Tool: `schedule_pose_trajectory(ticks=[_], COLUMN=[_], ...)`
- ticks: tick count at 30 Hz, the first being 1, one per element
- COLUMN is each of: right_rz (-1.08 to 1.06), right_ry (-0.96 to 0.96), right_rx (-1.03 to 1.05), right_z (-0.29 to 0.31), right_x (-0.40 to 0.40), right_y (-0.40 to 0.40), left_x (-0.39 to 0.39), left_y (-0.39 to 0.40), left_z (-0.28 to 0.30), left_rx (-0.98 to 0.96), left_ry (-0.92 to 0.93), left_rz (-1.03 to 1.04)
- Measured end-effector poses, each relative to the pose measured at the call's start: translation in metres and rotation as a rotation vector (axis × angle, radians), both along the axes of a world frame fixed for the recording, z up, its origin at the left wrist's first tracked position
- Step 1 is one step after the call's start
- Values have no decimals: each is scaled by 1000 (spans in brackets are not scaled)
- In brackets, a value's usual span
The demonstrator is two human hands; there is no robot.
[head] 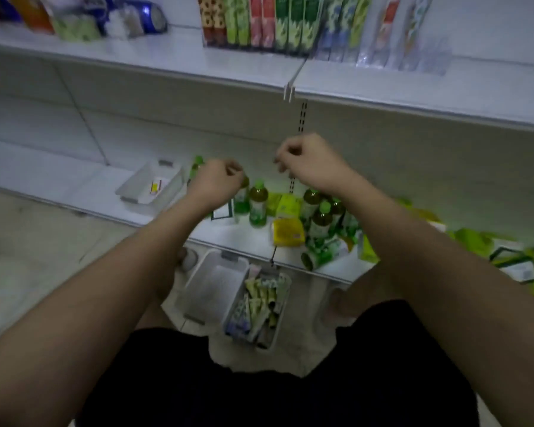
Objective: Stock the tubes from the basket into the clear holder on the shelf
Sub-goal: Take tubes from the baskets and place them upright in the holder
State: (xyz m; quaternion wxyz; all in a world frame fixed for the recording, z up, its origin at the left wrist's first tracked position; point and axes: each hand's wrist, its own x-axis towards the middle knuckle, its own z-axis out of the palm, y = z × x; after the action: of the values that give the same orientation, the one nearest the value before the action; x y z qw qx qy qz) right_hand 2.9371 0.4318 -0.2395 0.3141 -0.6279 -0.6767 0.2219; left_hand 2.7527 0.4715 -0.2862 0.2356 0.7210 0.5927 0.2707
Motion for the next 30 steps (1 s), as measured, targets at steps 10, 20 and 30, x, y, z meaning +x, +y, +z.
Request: schedule_pose_trajectory(ticks=[10,20,30], right_rz=[-65,-255,-258], right_ry=[29,-62,-200], right_rx=[-559,-685,-728], right_z=[-241,-342,-401], right_x=[-17,-2,0], right_y=[-21,-6,27], left_x=[-8,3,16], left_y=[-48,-29,-24], left_z=[-226,-323,-369], left_rx=[-572,-865,-894], left_ry=[95,77,-21], left_rz=[122,283,92])
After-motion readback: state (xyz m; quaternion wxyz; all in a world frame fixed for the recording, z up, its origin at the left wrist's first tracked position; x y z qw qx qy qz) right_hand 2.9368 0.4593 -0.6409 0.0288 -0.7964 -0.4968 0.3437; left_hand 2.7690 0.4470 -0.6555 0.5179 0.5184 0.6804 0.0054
